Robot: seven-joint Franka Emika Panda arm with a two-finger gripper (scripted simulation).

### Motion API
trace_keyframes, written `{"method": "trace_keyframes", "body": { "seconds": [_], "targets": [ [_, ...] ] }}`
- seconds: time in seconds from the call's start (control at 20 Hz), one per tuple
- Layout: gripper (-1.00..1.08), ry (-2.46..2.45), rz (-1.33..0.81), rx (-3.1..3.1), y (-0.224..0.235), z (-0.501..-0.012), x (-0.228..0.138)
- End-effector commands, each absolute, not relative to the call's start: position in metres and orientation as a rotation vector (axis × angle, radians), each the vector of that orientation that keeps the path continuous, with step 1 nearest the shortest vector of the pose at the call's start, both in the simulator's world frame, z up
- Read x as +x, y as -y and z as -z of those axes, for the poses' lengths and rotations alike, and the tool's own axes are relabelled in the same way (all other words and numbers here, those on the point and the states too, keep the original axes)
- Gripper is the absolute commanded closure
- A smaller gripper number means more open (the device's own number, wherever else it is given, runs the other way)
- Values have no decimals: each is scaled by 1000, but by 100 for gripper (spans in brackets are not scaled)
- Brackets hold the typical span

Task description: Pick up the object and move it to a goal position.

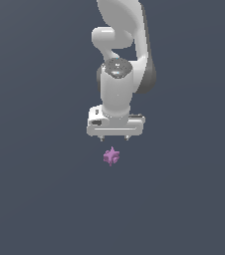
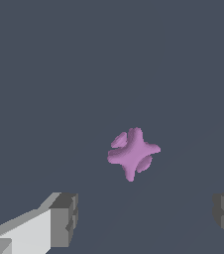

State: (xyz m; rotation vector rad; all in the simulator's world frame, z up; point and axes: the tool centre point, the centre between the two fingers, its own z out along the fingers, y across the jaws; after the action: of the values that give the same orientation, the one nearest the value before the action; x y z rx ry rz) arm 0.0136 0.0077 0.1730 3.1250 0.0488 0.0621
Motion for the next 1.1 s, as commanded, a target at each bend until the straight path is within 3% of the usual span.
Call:
{"method": "trace_keyframes", "body": {
  "seconds": [0.0,1.05],
  "targets": [
    [-92,-49,-62,3125,-8,-173,14],
    [-92,57,-35,3109,-9,-170,12]
  ]
}}
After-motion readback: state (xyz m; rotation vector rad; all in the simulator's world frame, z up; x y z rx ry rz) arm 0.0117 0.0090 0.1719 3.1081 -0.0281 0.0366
